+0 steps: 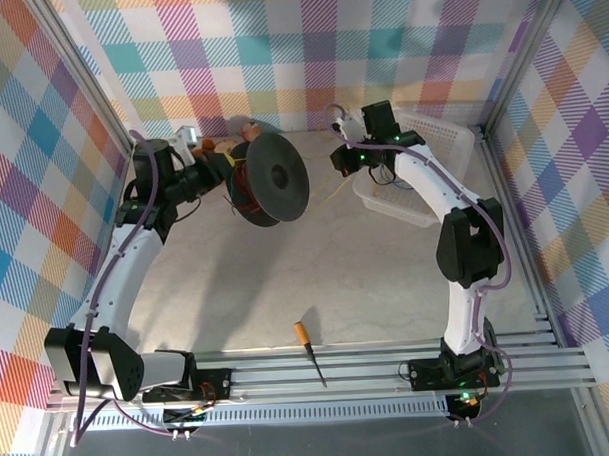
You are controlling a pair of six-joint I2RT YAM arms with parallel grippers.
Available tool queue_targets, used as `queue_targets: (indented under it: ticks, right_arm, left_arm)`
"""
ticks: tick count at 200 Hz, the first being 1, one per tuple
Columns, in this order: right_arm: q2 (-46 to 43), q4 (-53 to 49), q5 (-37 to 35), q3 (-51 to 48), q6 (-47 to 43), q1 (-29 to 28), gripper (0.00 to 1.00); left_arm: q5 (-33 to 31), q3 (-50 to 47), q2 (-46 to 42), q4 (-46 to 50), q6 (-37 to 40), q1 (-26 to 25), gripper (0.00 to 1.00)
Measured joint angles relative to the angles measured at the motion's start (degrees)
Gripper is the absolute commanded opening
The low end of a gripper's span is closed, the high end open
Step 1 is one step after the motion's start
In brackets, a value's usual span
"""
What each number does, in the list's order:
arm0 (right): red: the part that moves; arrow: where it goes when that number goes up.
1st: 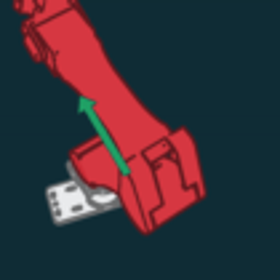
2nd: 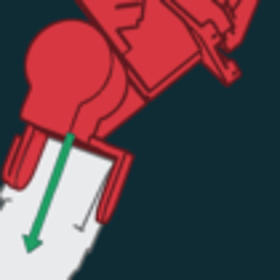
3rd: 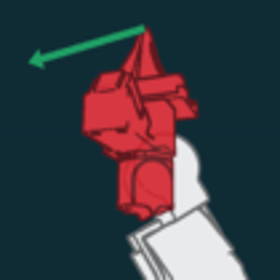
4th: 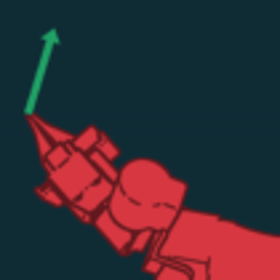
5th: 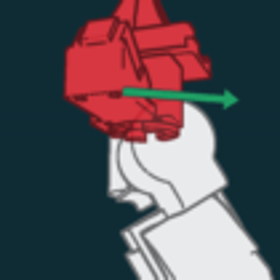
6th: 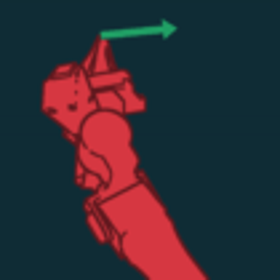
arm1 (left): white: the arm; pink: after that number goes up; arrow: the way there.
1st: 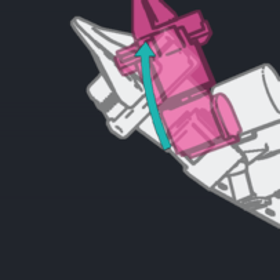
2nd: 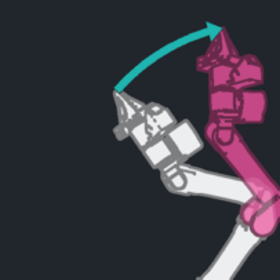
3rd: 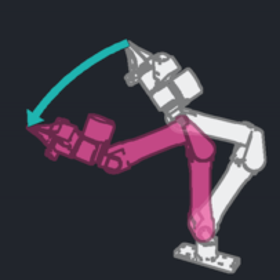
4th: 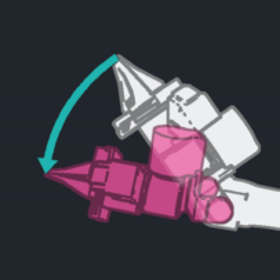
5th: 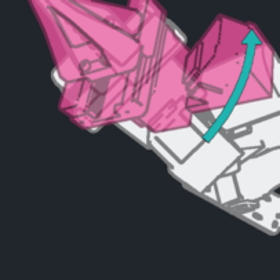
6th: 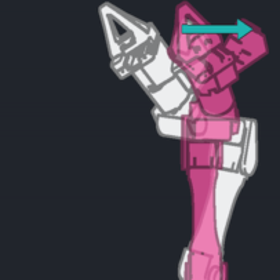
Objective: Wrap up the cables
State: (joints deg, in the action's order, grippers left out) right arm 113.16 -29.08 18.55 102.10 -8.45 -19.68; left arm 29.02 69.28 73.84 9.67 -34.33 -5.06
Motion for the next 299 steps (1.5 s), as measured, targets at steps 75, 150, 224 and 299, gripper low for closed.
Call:
queue_targets:
  ticks: [75, 150, 224, 299]
  right_arm:
    - [-10.3, 13.3, 1.5, -20.0, 0.6, -6.3, 0.00]
    - [-15.0, 27.6, -0.1, -32.4, 0.3, -15.4, 0.00]
    - [-11.3, 35.5, 0.2, -36.2, 3.7, -16.8, 0.22]
    - [-15.3, 32.0, -1.2, -36.6, 8.7, -15.3, 0.50]
  left_arm:
    - [-2.7, -1.4, 4.4, -13.9, -15.7, 3.0, 0.00]
    - [-22.7, -6.3, 9.7, -22.4, -19.8, -3.2, 0.00]
    - [-34.7, -6.9, 12.6, -26.8, -20.4, -8.3, 0.00]
    - [-34.1, -5.1, 9.7, -21.3, -20.3, -8.5, 0.00]
